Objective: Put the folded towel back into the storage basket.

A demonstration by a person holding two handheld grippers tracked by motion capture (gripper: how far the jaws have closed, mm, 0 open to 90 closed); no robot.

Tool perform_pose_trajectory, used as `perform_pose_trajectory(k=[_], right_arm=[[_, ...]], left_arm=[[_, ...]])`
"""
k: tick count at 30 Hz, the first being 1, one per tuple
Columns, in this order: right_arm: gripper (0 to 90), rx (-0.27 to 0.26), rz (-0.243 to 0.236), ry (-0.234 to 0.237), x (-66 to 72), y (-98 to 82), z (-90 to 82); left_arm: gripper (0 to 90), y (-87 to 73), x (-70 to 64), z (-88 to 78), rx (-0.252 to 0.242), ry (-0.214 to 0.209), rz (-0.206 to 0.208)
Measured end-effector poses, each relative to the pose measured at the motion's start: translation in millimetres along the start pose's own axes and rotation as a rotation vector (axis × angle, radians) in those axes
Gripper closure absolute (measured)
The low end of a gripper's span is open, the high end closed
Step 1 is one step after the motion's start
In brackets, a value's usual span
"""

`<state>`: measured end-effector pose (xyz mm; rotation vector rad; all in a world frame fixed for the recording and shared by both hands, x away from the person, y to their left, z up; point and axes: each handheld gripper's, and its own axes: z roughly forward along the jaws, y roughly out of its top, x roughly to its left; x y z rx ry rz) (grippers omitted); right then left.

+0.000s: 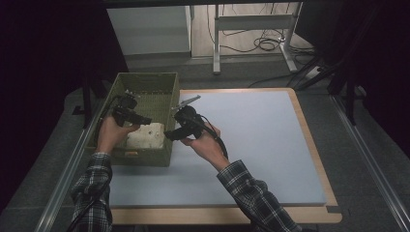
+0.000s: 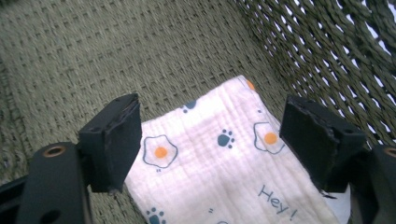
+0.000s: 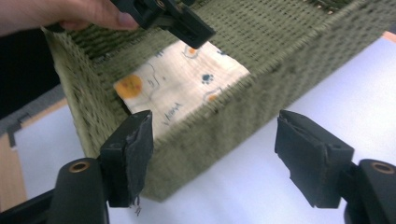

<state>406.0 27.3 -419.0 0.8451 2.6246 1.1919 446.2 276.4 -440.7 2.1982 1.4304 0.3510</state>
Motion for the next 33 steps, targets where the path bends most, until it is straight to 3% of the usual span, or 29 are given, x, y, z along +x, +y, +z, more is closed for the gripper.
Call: perform_pose_trajectory(k=[6, 10, 18, 33], right_arm=[[22.9, 0.027, -0.013, 0.012, -11.0, -12.7, -10.1], [20.9, 0.033, 0.002, 0.019, -18.9, -22.4, -17.3], [15.1, 0.054, -0.019, 0.036, -27.9, -41.7, -34.2], [11.9, 0.055, 0.045, 0.019, -65.7, -87.0, -71.1]], left_arm=[[16.6, 2.1, -7.4, -2.1, 0.032, -0.027, 0.011], [15.7, 4.8, -12.7, -7.7, 0.023, -0.055, 0.014], [11.0, 12.1, -30.7, -15.7, 0.009, -0.127, 0.028], [4.9, 22.5, -76.8, -23.1, -0.009, -0.163, 0.141]])
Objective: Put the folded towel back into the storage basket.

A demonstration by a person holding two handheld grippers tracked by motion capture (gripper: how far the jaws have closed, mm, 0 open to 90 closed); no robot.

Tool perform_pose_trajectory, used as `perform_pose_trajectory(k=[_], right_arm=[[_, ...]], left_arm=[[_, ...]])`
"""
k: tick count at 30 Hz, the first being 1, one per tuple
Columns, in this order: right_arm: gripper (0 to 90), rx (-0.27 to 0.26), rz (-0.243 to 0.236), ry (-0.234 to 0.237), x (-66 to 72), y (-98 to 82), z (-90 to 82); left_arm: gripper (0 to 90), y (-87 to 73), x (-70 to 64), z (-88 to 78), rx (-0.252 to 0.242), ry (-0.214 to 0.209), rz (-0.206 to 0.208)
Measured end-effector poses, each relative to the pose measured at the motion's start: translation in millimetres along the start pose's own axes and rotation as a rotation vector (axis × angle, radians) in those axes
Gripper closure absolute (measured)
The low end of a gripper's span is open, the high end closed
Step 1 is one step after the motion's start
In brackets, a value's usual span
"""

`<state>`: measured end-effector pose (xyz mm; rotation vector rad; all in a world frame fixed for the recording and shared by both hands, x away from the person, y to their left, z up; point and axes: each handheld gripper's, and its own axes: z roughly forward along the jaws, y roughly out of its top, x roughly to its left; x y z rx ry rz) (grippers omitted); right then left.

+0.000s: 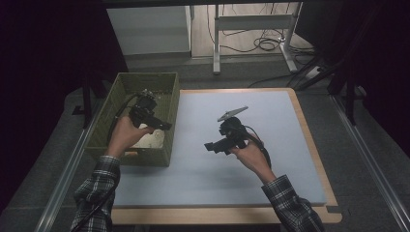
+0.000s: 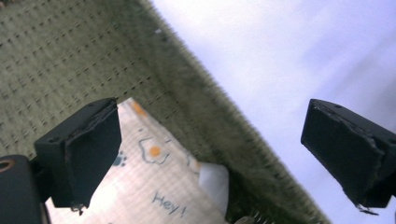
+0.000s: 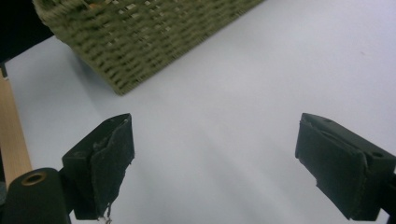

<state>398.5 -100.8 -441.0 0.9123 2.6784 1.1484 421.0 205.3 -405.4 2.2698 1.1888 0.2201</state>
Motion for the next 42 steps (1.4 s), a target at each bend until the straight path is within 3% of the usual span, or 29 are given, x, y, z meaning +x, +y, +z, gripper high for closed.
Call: perform_pose_trajectory(k=[5, 10, 18, 23, 26, 32, 38, 42], right_arm=[[10.6, 0.002, 0.009, -0.025, -11.8, -14.5, -8.8], [10.2, 0.017, -0.001, -0.050, -18.5, -28.7, -16.1], [9.8, 0.016, -0.003, -0.078, -25.5, -51.1, -35.1], [9.7, 0.002, 0.027, -0.066, -30.3, -71.3, -50.5], [9.7, -0.005, 0.036, -0.081, -33.8, -84.0, -57.8], [9.6, -0.018, 0.053, -0.131, -41.6, -114.7, -69.2], [9.1, -0.019, 0.047, -0.180, -44.3, -142.6, -73.2], [8.3, -0.015, 0.033, -0.208, -42.4, -155.9, -72.4]], left_arm=[[3.4, 5.7, -15.0, 4.3, -0.005, 0.007, 0.027], [3.4, 13.8, -34.4, 8.7, -0.023, -0.020, 0.068], [3.0, 21.7, -76.8, 19.2, -0.055, -0.050, 0.149], [2.5, 16.6, -105.2, 28.6, -0.099, -0.065, 0.200], [2.6, 10.3, -118.9, 36.7, -0.126, -0.095, 0.209], [2.6, -9.8, -141.6, 56.9, -0.163, -0.112, 0.251], [2.4, -39.5, -159.8, 80.0, -0.175, -0.109, 0.273], [1.9, -58.9, -164.5, 94.2, -0.162, -0.090, 0.275]])
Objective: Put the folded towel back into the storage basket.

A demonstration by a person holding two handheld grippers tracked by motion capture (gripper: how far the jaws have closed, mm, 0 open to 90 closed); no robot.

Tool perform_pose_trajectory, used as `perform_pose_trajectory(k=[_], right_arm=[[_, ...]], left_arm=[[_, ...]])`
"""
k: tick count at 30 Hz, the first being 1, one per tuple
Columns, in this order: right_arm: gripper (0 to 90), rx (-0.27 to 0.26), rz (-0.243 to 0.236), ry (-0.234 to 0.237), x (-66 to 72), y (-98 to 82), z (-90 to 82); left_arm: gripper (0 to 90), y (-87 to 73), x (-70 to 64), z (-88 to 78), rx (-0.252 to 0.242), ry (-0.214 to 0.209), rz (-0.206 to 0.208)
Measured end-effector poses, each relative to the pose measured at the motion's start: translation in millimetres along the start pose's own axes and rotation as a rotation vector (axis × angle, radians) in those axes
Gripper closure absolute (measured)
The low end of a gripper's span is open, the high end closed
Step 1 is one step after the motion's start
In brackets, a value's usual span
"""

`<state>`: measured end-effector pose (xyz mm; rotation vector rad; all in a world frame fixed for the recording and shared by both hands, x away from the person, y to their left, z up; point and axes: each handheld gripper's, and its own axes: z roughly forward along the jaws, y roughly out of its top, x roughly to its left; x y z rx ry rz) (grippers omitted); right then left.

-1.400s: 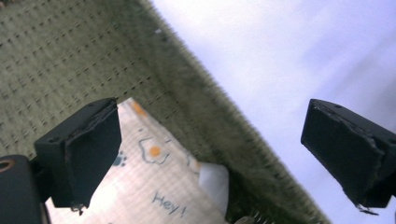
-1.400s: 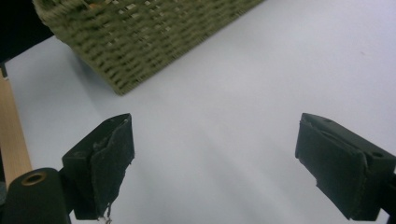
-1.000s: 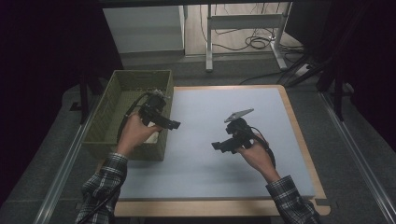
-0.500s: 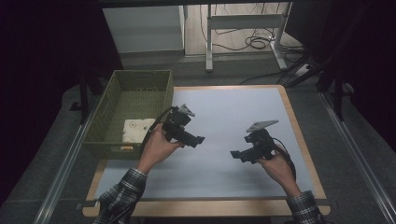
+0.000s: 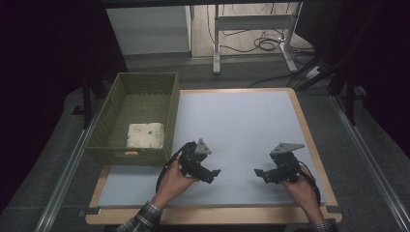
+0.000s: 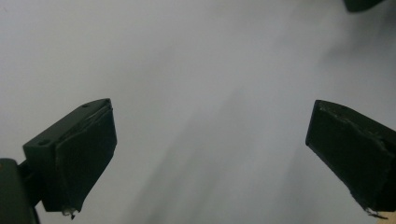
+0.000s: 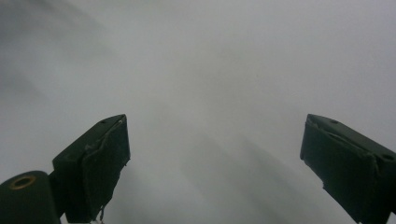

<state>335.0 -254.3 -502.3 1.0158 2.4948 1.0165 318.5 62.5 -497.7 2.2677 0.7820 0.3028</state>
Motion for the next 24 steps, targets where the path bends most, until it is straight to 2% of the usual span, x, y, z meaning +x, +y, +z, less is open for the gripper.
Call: perform_pose_trajectory(k=[6, 8, 10, 13, 14, 17, 24], right_arm=[[5.2, -0.008, -0.019, 0.001, 5.5, -13.7, 4.2], [4.5, -0.003, -0.017, 0.003, 6.8, -18.6, 8.0], [3.9, 0.006, -0.018, 0.001, 7.0, -23.4, 12.5], [3.4, -0.013, -0.039, -0.017, 8.0, -27.3, 14.9], [3.4, -0.014, -0.046, -0.023, 9.0, -27.8, 15.5], [3.2, -0.010, -0.057, -0.032, 10.4, -28.1, 16.1], [3.2, -0.012, -0.055, -0.034, 10.7, -28.6, 16.4]], left_arm=[[1.9, -27.3, -0.3, 9.0, 0.005, 0.027, -0.028], [1.9, -35.1, 0.8, 10.8, 0.009, 0.068, -0.026], [1.9, -40.5, 2.5, 12.7, 0.008, 0.078, -0.036], [1.5, -46.5, 3.3, 19.1, -0.001, 0.090, -0.042], [0.0, -48.0, 3.9, 20.6, -0.017, 0.082, -0.049], [0.0, -47.9, 9.7, 21.9, -0.002, 0.041, -0.088], [0.0, -48.3, 8.7, 22.5, -0.004, 0.048, -0.083]])
